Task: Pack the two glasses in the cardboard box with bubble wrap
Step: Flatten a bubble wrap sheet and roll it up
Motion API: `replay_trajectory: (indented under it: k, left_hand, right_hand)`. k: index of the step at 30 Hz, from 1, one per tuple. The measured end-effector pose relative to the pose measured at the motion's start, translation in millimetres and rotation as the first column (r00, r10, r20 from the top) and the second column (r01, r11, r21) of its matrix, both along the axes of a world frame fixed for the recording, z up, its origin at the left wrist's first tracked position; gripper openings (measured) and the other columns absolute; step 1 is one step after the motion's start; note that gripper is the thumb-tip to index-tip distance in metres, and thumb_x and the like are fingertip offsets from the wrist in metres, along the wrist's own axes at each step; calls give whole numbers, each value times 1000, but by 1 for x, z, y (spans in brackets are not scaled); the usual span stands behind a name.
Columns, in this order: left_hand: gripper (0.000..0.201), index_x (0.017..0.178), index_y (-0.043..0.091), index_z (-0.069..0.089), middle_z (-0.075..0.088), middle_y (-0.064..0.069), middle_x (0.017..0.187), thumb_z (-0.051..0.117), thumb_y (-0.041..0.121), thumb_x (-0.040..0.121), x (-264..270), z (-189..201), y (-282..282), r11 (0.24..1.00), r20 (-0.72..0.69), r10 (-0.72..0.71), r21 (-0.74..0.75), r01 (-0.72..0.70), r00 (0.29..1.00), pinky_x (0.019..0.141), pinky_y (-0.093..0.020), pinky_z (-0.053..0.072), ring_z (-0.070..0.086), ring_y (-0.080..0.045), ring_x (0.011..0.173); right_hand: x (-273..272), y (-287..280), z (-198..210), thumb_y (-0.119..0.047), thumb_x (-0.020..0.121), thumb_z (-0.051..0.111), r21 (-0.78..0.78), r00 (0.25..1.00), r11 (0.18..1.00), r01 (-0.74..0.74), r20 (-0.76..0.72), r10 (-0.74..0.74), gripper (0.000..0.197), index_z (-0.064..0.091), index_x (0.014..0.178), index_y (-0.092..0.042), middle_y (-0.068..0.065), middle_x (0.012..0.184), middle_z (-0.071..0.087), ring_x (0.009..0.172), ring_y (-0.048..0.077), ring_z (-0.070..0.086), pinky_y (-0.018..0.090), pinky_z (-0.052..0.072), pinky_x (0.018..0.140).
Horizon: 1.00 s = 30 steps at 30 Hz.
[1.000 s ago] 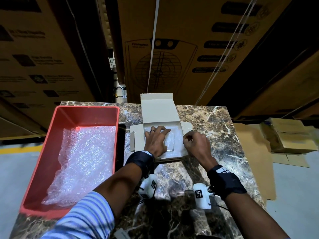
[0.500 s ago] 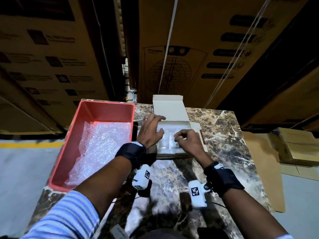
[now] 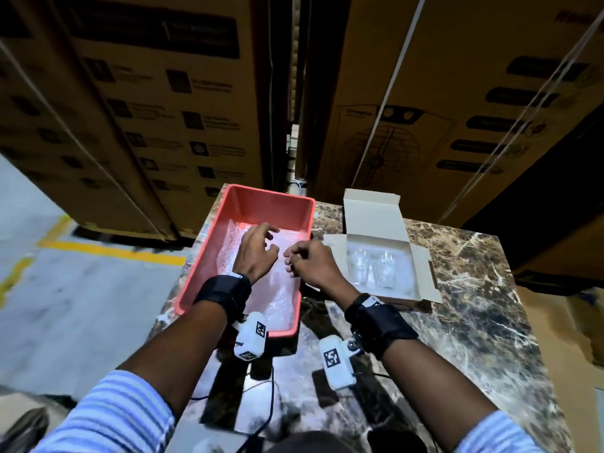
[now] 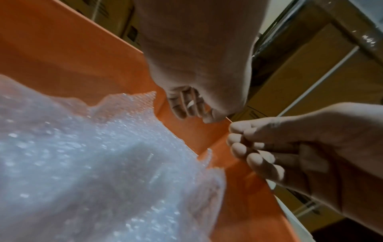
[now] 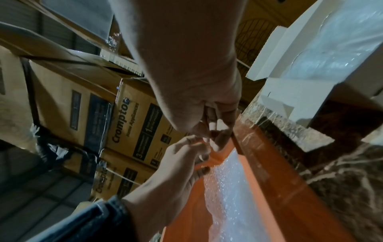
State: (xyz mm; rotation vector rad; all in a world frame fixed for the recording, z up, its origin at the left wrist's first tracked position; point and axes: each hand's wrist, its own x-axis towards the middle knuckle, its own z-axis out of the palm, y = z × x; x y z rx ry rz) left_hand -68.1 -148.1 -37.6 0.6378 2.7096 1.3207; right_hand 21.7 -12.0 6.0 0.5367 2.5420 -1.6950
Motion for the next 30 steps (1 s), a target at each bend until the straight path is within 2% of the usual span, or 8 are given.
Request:
replay_trajectory:
  k: [4, 8, 12, 16, 18, 20, 24, 30]
  left_hand:
    - [30, 104, 22, 69, 67, -1, 99, 70, 11, 76, -10, -13, -39, 956, 170, 103, -288, -51, 980, 88, -37, 53, 65, -27, 102]
    - [65, 132, 25, 60, 47, -14, 139, 87, 30, 74, -8, -20, -61, 789, 363, 118, -599, 134, 924, 109, -40, 43, 43, -33, 137]
    - [87, 144, 25, 49, 41, -10, 144, 93, 29, 70, -1, -24, -71, 739, 518, 78, -604, 300, 852, 107, -41, 48, 46, -31, 134]
    - [63, 119, 28, 61, 49, -9, 134, 93, 20, 65, 6, -28, -78, 699, 478, 50, -644, 311, 877, 102, -36, 49, 51, -31, 128]
    - [46, 100, 31, 59, 48, -8, 128, 90, 18, 68, 8, -27, -79, 673, 443, 32, -672, 308, 896, 104, -36, 46, 50, -33, 127]
    - [35, 104, 26, 63, 45, -8, 129, 83, 17, 77, 12, -24, -77, 662, 405, 7, -688, 299, 914, 106, -39, 45, 51, -33, 126]
    - [27, 116, 20, 71, 55, -12, 132, 62, 25, 92, 11, -7, -70, 675, 234, -54, -708, 208, 971, 105, -41, 48, 55, -34, 125]
    - [26, 90, 9, 70, 67, -26, 114, 50, 23, 97, -2, 36, -67, 828, 147, -78, -541, 146, 986, 91, -43, 45, 61, -41, 109]
  right_hand:
    - [-18, -23, -10, 2, 92, 47, 143, 991, 983, -115, 78, 105, 30, 71, 89, -17, 6, 91, 70, 89, 31, 71, 38, 60, 82]
    - [-30, -47, -14, -4, 93, 51, 325, 903, 862, -389, 318, 288, 42, 61, 132, -17, 16, 134, 56, 116, 30, 60, 29, 48, 87]
    - [-31, -68, -25, -7, 91, 64, 446, 836, 722, -529, 418, 355, 51, 52, 140, -14, 17, 138, 48, 126, 32, 53, 32, 45, 93]
    - [-21, -68, -39, -18, 80, 84, 470, 731, 583, -663, 574, 369, 66, 49, 136, -11, 17, 134, 47, 123, 37, 53, 40, 48, 91]
    - [-15, -67, -44, -16, 82, 81, 553, 727, 480, -681, 587, 356, 56, 55, 130, -10, 17, 130, 53, 118, 37, 58, 39, 49, 87]
    - [-11, -68, -47, -11, 89, 70, 638, 771, 432, -637, 529, 355, 36, 59, 122, -9, 17, 124, 58, 113, 37, 62, 39, 50, 84]
    - [-11, -65, -38, -7, 92, 56, 662, 847, 529, -531, 418, 327, 26, 65, 116, -7, 19, 120, 61, 108, 40, 63, 35, 46, 76]
    - [-20, -35, -9, -13, 97, 51, 529, 914, 746, -404, 200, 353, 26, 75, 92, -4, 22, 99, 73, 95, 41, 66, 39, 52, 80]
